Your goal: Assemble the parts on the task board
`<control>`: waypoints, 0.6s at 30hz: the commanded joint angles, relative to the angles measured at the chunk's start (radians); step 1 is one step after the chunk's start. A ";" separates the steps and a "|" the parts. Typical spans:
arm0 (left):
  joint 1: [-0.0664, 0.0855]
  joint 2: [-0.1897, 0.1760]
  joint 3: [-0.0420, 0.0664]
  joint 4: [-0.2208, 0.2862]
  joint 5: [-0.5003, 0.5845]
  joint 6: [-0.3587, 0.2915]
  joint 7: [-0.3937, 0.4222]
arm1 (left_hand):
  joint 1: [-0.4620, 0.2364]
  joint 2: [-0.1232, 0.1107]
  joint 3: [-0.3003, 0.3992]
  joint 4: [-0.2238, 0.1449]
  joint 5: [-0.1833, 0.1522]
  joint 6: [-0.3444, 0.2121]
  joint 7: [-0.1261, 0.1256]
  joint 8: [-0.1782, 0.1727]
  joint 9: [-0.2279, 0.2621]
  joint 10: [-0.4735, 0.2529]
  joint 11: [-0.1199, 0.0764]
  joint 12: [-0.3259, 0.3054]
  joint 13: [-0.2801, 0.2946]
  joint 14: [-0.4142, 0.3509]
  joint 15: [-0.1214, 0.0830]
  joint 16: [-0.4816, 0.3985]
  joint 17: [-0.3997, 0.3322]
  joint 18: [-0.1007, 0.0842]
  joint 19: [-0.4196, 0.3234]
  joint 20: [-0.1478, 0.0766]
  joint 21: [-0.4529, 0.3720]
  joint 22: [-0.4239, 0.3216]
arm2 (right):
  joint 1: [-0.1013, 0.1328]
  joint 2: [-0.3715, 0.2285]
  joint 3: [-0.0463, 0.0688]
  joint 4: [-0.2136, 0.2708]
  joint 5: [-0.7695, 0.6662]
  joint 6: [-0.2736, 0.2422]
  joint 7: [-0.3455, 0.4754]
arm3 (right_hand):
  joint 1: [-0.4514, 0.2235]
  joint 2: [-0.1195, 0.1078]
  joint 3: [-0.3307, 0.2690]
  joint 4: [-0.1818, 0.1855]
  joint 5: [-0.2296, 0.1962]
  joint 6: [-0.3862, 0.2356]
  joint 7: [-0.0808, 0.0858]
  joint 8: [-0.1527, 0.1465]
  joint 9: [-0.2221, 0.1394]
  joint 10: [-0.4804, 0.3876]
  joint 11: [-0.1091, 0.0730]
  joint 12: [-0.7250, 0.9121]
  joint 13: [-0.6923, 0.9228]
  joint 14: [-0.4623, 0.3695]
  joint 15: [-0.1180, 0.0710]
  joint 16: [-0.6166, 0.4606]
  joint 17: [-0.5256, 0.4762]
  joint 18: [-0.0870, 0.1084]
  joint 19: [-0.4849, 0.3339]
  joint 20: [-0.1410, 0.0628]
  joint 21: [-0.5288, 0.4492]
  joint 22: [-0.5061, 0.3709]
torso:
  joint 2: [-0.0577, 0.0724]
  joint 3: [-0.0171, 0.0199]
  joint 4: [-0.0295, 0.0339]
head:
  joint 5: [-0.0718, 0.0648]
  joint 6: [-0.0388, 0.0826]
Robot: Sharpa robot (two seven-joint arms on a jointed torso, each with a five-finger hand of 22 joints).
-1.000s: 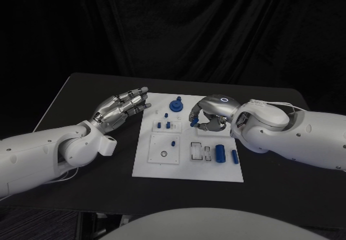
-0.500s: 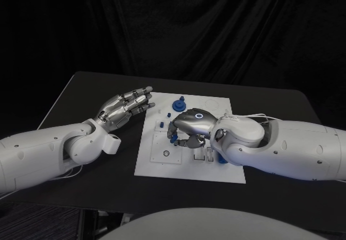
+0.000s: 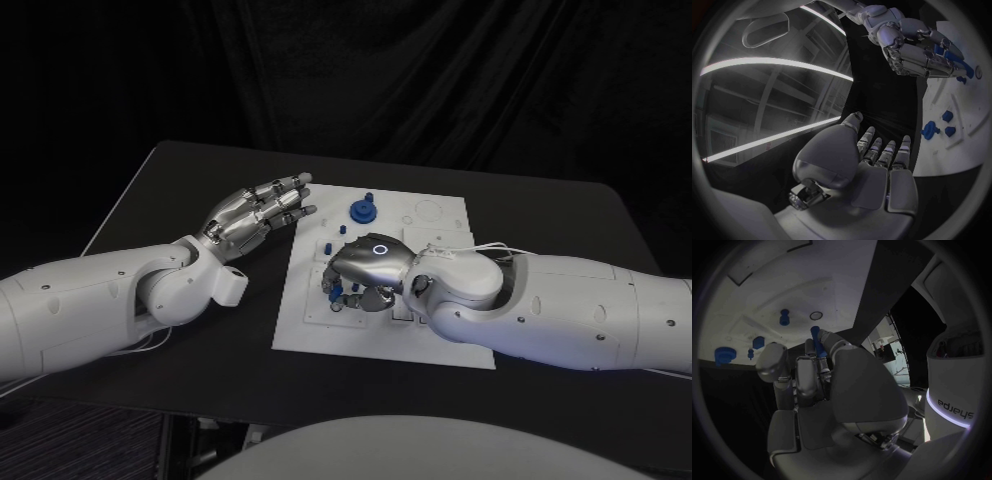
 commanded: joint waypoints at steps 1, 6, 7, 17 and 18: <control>-0.002 0.003 0.001 0.000 0.004 0.014 0.063 | -0.007 0.005 0.005 0.000 0.007 0.003 0.001 0.006 0.001 0.002 -0.002 0.002 0.000 -0.002 0.005 0.004 0.000 -0.006 0.005 -0.003 0.003 -0.002 | -0.010 0.006 0.000 -0.010 -0.019 0.014 0.011 | 0.006 -0.004 0.001 -0.006 0.004 -0.009 0.000 0.005 0.002 0.006 0.000 0.002 0.001 0.006 -0.001 0.005 -0.001 -0.008 0.006 0.002 0.005 0.130 | 0.002 -0.0008 0.0017 | -0.001 0.000; -0.004 0.002 0.001 0.001 0.004 0.015 0.062 | -0.007 0.005 0.005 0.000 0.007 0.003 0.001 0.006 0.001 0.002 -0.002 0.002 0.000 -0.002 0.005 0.004 0.000 -0.006 0.005 -0.003 0.003 -0.002 | -0.019 0.010 0.000 -0.025 -0.023 0.025 0.001 | 0.007 -0.004 0.002 -0.008 0.003 -0.011 0.001 0.004 0.003 0.005 0.000 0.000 0.001 0.005 0.000 0.003 -0.004 -0.007 0.004 0.002 0.000 0.129 | 0.002 -0.0006 -0.0038 | 0.005 0.000; -0.004 0.002 0.001 0.001 0.004 0.015 0.062 | -0.007 0.005 0.005 0.000 0.007 0.003 0.001 0.006 0.001 0.002 -0.002 0.002 0.000 -0.002 0.005 0.004 0.000 -0.006 0.005 -0.003 0.003 -0.002 | -0.020 0.011 0.000 -0.027 -0.025 0.027 -0.001 | 0.007 -0.004 0.002 -0.008 0.003 -0.012 0.001 0.004 0.003 0.005 0.000 0.000 0.001 0.005 0.000 0.003 -0.004 -0.007 0.004 0.002 0.000 0.129 | 0.003 -0.0009 -0.0035 | 0.004 0.000; -0.009 0.003 0.001 0.001 0.004 0.018 0.059 | -0.007 0.005 0.005 0.000 0.007 0.003 0.001 0.006 0.001 0.002 -0.002 0.002 0.000 -0.002 0.005 0.004 0.000 -0.006 0.005 -0.003 0.003 -0.002 | -0.026 0.011 0.000 -0.036 -0.034 0.050 -0.017 | 0.007 -0.005 0.002 -0.009 0.003 -0.012 0.001 0.003 0.003 0.005 0.001 -0.001 0.000 0.005 0.000 0.002 -0.006 -0.007 0.004 0.002 -0.002 0.129 | 0.000 0.0019 -0.0072 | 0.002 0.000; -0.010 0.003 0.001 0.001 0.004 0.018 0.059 | -0.007 0.005 0.005 0.000 0.007 0.003 0.001 0.006 0.001 0.002 -0.002 0.002 0.000 -0.002 0.005 0.004 0.000 -0.006 0.005 -0.003 0.003 -0.002 | -0.026 0.011 0.000 -0.036 -0.034 0.052 -0.017 | 0.007 -0.005 0.002 -0.009 0.003 -0.012 0.001 0.004 0.004 0.004 0.001 -0.002 0.000 0.005 0.000 0.002 -0.006 -0.007 0.004 0.002 -0.003 0.128 | 0.000 0.0021 -0.0073 | 0.002 0.000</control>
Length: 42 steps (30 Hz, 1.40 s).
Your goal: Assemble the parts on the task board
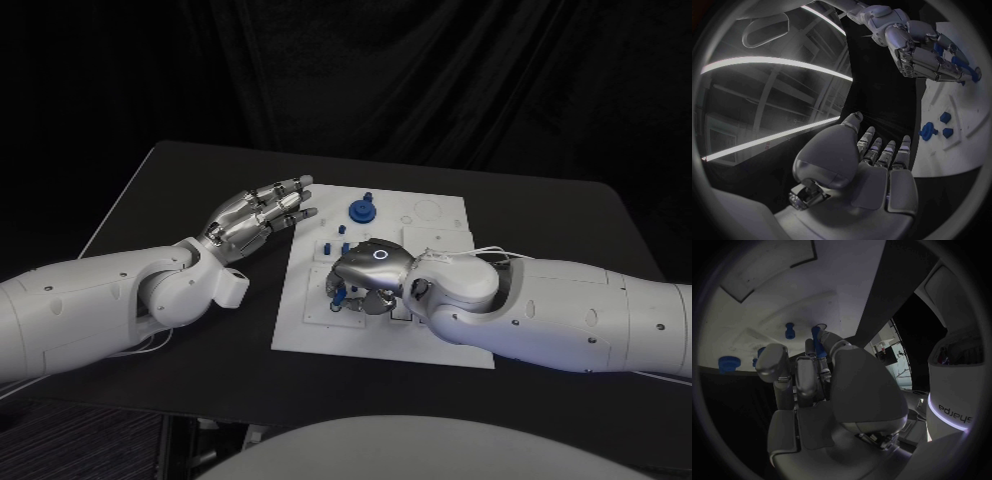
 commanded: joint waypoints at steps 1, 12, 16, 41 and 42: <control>-0.003 0.002 0.001 0.001 0.004 0.015 0.059 | -0.007 0.005 0.005 0.000 0.007 0.003 0.001 0.006 0.001 0.002 -0.002 0.002 0.000 -0.002 0.005 0.004 0.000 -0.006 0.005 -0.003 0.003 -0.001 | -0.005 -0.001 -0.001 -0.001 -0.016 0.031 -0.018 | 0.007 -0.004 -0.002 -0.005 0.002 -0.005 0.001 0.004 0.002 0.005 0.001 0.001 0.001 0.004 0.000 0.002 -0.002 -0.007 0.004 0.002 -0.002 0.129 | -0.001 0.0018 -0.0016 | 0.000 0.000; -0.008 0.000 0.001 0.002 0.004 0.015 0.058 | -0.009 0.007 0.008 0.001 0.007 0.003 0.001 0.006 0.000 0.001 -0.001 0.002 0.000 -0.002 0.005 0.004 0.000 -0.007 0.005 -0.003 0.003 -0.001 | -0.009 -0.002 -0.001 0.009 -0.016 0.043 -0.019 | 0.003 -0.004 -0.002 -0.004 -0.005 -0.004 0.001 0.006 0.005 0.008 0.001 -0.001 0.002 0.005 0.001 0.001 -0.002 -0.007 0.004 0.002 -0.001 0.129 | 0.000 0.0023 -0.0020 | 0.001 0.000; -0.010 0.000 0.001 0.001 0.004 0.015 0.058 | -0.009 0.007 0.008 0.001 0.007 0.003 0.001 0.006 0.000 0.001 -0.001 0.002 0.000 -0.002 0.005 0.004 0.000 -0.007 0.005 -0.003 0.003 -0.001 | -0.010 -0.003 -0.001 0.013 -0.016 0.044 -0.019 | 0.002 -0.004 -0.002 -0.004 -0.007 -0.003 0.001 0.006 0.006 0.009 0.001 -0.001 0.002 0.004 0.001 0.000 -0.003 -0.007 0.004 0.002 -0.001 0.129 | 0.000 0.0022 -0.0014 | 0.000 0.000; -0.025 0.001 0.001 -0.002 0.004 0.020 0.054 | -0.010 0.008 0.011 0.001 0.007 0.001 0.002 0.005 0.000 0.001 -0.001 0.002 -0.001 -0.003 0.006 0.004 0.000 -0.007 0.005 -0.003 0.003 -0.002 | -0.016 0.022 -0.001 -0.019 0.001 0.033 -0.017 | -0.003 -0.004 0.000 -0.003 -0.018 -0.012 0.002 0.003 0.011 0.003 0.003 -0.013 0.002 0.003 0.002 -0.003 -0.007 -0.006 0.001 0.003 -0.007 0.127 | 0.000 0.0006 0.0006 | -0.002 0.000; -0.025 0.001 0.001 -0.002 0.004 0.020 0.054 | -0.010 0.008 0.011 0.001 0.007 0.001 0.002 0.005 0.000 0.001 -0.001 0.002 -0.001 -0.003 0.006 0.004 0.000 -0.007 0.005 -0.003 0.003 -0.002 | -0.016 0.023 -0.001 -0.020 0.001 0.032 -0.016 | -0.003 -0.004 0.000 -0.003 -0.018 -0.012 0.002 0.003 0.011 0.003 0.003 -0.013 0.002 0.003 0.002 -0.003 -0.007 -0.006 0.001 0.003 -0.007 0.127 | -0.001 0.0006 0.0005 | -0.002 0.000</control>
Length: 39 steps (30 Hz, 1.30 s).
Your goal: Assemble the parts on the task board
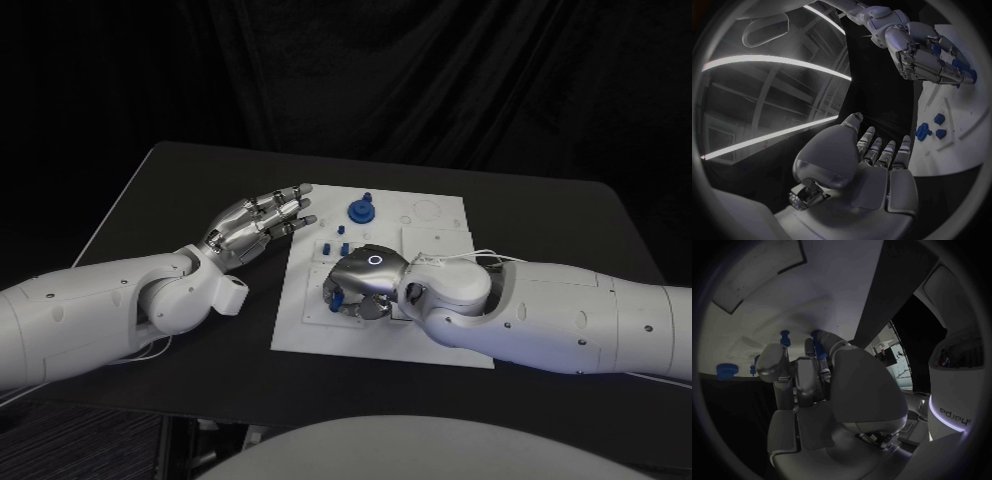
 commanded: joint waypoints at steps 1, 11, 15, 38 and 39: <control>-0.002 0.001 0.001 0.001 0.004 0.015 0.054 | -0.005 0.003 0.006 0.001 0.007 0.001 0.002 0.005 0.000 0.001 -0.001 0.002 0.000 -0.003 0.006 0.004 0.000 -0.007 0.005 -0.003 0.003 -0.001 | -0.004 0.003 0.000 -0.005 0.000 0.006 -0.014 | -0.003 -0.004 0.000 -0.004 -0.006 -0.005 0.002 0.000 -0.001 -0.001 -0.001 -0.005 0.001 0.003 0.002 -0.003 0.000 -0.006 0.001 0.003 -0.007 0.127 | 0.000 -0.0001 -0.0001 | 0.001 0.000; -0.004 0.001 0.001 0.000 0.004 0.016 0.053 | -0.005 0.003 0.006 0.001 0.007 0.001 0.002 0.005 0.000 0.001 -0.001 0.002 0.000 -0.003 0.006 0.004 0.000 -0.007 0.005 -0.003 0.003 -0.001 | -0.006 0.004 0.000 -0.009 0.000 0.036 -0.024 | -0.032 -0.022 -0.002 0.009 -0.043 -0.098 0.016 -0.055 -0.019 -0.079 0.024 -0.043 0.001 -0.016 0.023 -0.026 -0.028 0.000 -0.021 0.017 -0.052 0.115 | 0.000 0.0000 0.0006 | -0.001 0.000; -0.004 0.001 0.001 0.000 0.004 0.015 0.054 | -0.006 0.003 0.007 0.002 0.007 0.002 0.002 0.005 0.000 0.000 0.000 0.002 -0.001 -0.003 0.006 0.004 0.000 -0.007 0.005 -0.003 0.003 -0.001 | -0.006 -0.002 0.000 -0.006 0.000 0.032 -0.017 | -0.066 -0.046 -0.038 0.028 -0.121 -0.250 -0.002 -0.136 -0.062 -0.222 0.061 -0.093 -0.012 -0.042 0.054 -0.050 -0.061 0.006 -0.049 0.043 -0.111 0.101 | 0.000 -0.0002 0.0013 | -0.002 0.000; -0.007 -0.012 0.001 0.003 0.004 0.002 0.058 | -0.007 0.003 0.008 0.002 0.007 0.003 0.003 0.006 0.001 0.000 0.000 0.002 0.000 -0.003 0.006 0.005 0.000 -0.007 0.005 -0.003 0.003 -0.002 | 0.128 -0.258 0.007 0.157 0.340 -0.217 0.091 | 0.048 -0.006 -0.112 0.104 -0.037 -0.225 0.037 -0.065 -0.129 -0.251 0.048 0.145 0.074 -0.061 0.046 -0.029 -0.067 0.015 -0.057 0.049 -0.131 0.101 | -0.001 0.0010 -0.0013 | -0.019 0.000; -0.007 -0.013 0.001 0.003 0.004 0.001 0.058 | -0.008 0.003 0.009 0.002 0.007 0.005 0.003 0.006 0.001 0.001 0.000 0.004 0.000 -0.002 0.006 0.005 0.000 -0.007 0.005 -0.003 0.003 -0.002 | 0.141 -0.284 0.007 0.174 0.368 -0.217 0.092 | 0.046 -0.005 -0.106 0.104 -0.036 -0.205 0.038 -0.051 -0.126 -0.233 0.039 0.175 0.088 -0.058 0.039 -0.028 -0.066 0.014 -0.054 0.043 -0.124 0.102 | -0.001 0.0008 -0.0016 | -0.021 0.000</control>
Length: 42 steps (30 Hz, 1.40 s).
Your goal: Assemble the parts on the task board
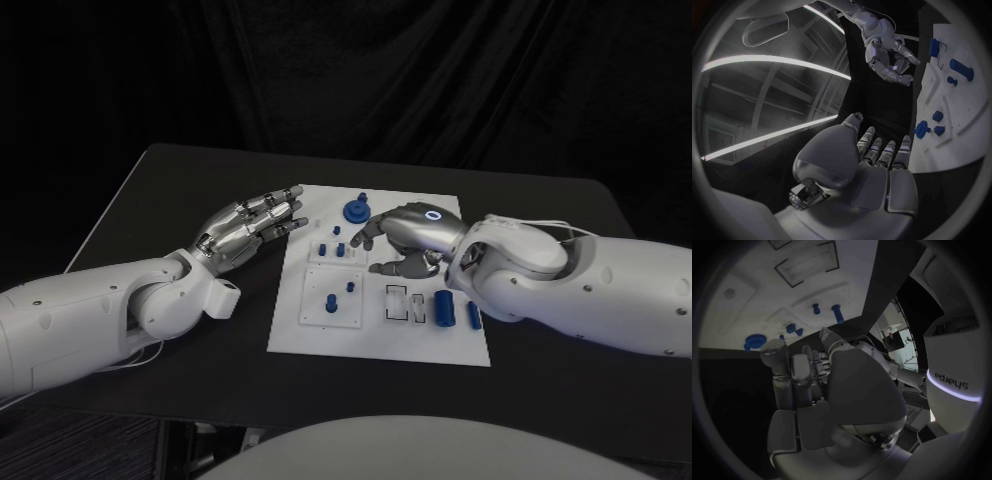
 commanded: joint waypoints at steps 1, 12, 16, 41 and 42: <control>-0.002 -0.001 0.001 0.003 0.004 0.000 0.058 | -0.008 0.003 0.006 -0.001 0.007 0.005 0.003 0.006 0.001 0.001 0.000 0.004 0.000 -0.002 0.006 0.005 0.000 -0.007 0.005 -0.003 0.003 -0.001 | 0.027 -0.054 -0.001 0.042 0.181 -0.075 0.033 | 0.001 0.005 0.010 -0.001 0.002 0.028 -0.001 0.021 0.003 0.030 -0.014 0.050 0.024 0.001 -0.015 0.002 0.001 -0.002 0.005 -0.009 0.009 0.102 | 0.000 0.0000 -0.0007 | -0.006 0.000; -0.002 -0.004 0.001 0.005 0.004 -0.004 0.058 | -0.009 0.003 0.007 -0.001 0.007 0.007 0.003 0.006 0.001 0.002 0.000 0.005 0.000 -0.001 0.006 0.005 0.000 -0.007 0.006 -0.003 0.003 0.000 | 0.058 -0.246 -0.011 0.126 0.286 0.064 -0.128 | -0.128 0.018 -0.039 0.070 -0.052 0.119 -0.048 0.189 0.074 0.466 -0.073 0.759 0.857 0.039 -0.060 0.022 0.034 -0.012 0.035 -0.052 0.057 0.114 | -0.001 -0.0017 0.0004 | -0.031 0.000; -0.002 -0.006 0.001 0.006 0.007 -0.005 0.058 | -0.010 0.003 0.008 0.000 0.007 0.009 0.003 0.007 0.002 0.002 0.001 0.006 0.000 -0.001 0.006 0.006 0.001 -0.008 0.006 -0.003 0.003 0.000 | 0.037 -0.291 -0.013 0.137 0.268 0.117 -0.238 | -0.247 0.028 -0.101 0.139 -0.071 0.114 -0.081 0.321 0.166 0.782 -0.103 0.869 1.215 0.119 -0.089 0.135 0.195 -0.041 0.108 -0.078 0.234 0.154 | -0.001 -0.0023 0.0000 | -0.038 0.000; -0.003 -0.003 0.001 0.004 0.041 0.004 0.053 | -0.012 0.003 0.013 0.000 0.009 0.016 0.005 0.009 0.003 0.006 0.004 0.013 0.001 -0.001 0.006 0.006 0.001 -0.008 0.007 -0.003 0.004 -0.001 | -0.063 -0.303 -0.014 0.155 0.158 0.204 -0.535 | -0.594 0.054 -0.101 0.151 -0.085 0.142 -0.150 0.510 0.413 0.867 -0.170 0.882 1.306 0.187 -0.150 0.238 0.368 -0.090 0.191 -0.141 0.516 0.218 | 0.002 0.0006 0.0018 | -0.064 0.000; -0.003 -0.003 0.001 0.004 0.041 0.004 0.053 | -0.012 0.003 0.014 0.000 0.009 0.016 0.005 0.009 0.003 0.007 0.006 0.014 0.002 -0.001 0.006 0.006 0.001 -0.008 0.007 -0.003 0.004 -0.002 | -0.064 -0.299 -0.014 0.154 0.158 0.209 -0.538 | -0.595 0.054 -0.100 0.151 -0.088 0.142 -0.150 0.507 0.413 0.867 -0.170 0.882 1.306 0.188 -0.150 0.241 0.372 -0.091 0.192 -0.141 0.520 0.219 | 0.002 0.0007 0.0011 | -0.064 0.000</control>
